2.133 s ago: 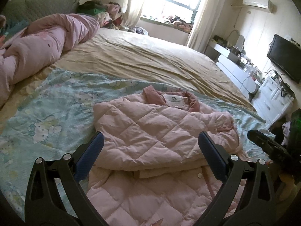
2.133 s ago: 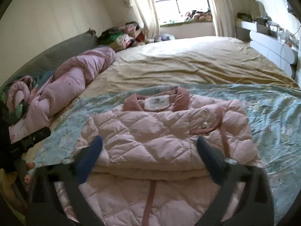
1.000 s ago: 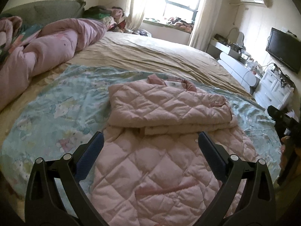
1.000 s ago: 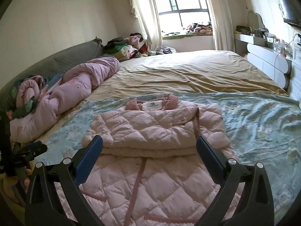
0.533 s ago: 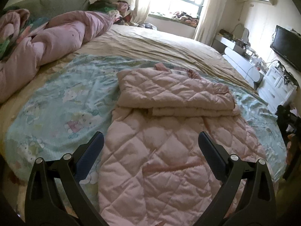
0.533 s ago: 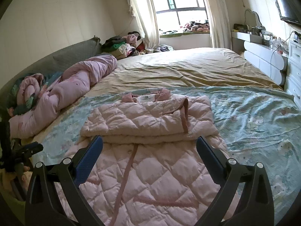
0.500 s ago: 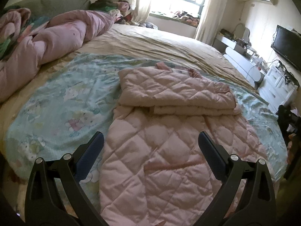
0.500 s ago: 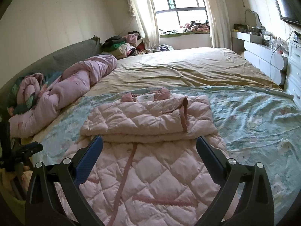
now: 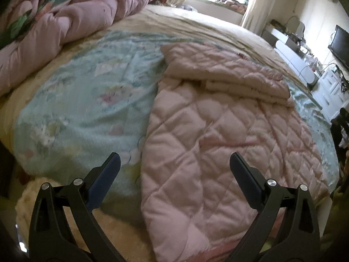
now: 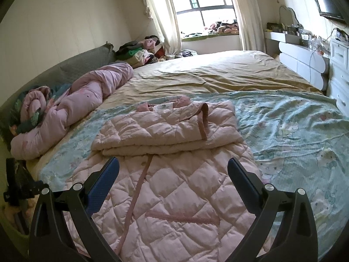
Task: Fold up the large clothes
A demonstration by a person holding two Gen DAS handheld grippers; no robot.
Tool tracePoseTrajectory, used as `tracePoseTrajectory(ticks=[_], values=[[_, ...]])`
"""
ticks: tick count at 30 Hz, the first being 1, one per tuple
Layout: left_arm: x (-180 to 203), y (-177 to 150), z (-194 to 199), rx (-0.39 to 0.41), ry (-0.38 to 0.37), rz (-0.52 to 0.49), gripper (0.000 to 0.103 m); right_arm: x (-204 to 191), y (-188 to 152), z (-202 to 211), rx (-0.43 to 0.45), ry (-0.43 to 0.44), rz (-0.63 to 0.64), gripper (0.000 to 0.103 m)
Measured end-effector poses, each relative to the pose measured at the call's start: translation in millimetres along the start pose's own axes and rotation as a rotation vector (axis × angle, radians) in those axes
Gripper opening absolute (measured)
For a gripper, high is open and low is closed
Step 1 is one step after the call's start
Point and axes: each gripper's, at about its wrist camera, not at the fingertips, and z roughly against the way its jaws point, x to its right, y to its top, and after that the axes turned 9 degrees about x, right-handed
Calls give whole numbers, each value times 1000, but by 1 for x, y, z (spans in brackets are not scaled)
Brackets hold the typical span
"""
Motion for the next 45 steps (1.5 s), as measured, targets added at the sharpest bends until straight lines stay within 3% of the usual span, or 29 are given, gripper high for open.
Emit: tracePoseTrajectory(ticks=[13, 23, 33, 40, 45], values=[[6, -43, -7, -182, -10, -71, 94, 18, -15, 12, 1, -4, -39, 99], [17, -52, -20, -316, -6, -141, 94, 35, -21, 25, -5, -32, -51, 99], [12, -52, -46, -487, -29, -141, 94, 54, -30, 42, -30, -59, -52, 99], [14, -63, -59, -507, -71, -115, 94, 71, -50, 56, -137, -56, -22, 99], [17, -69, -58, -459, -94, -98, 94, 89, -80, 59, -260, -52, -50, 99]])
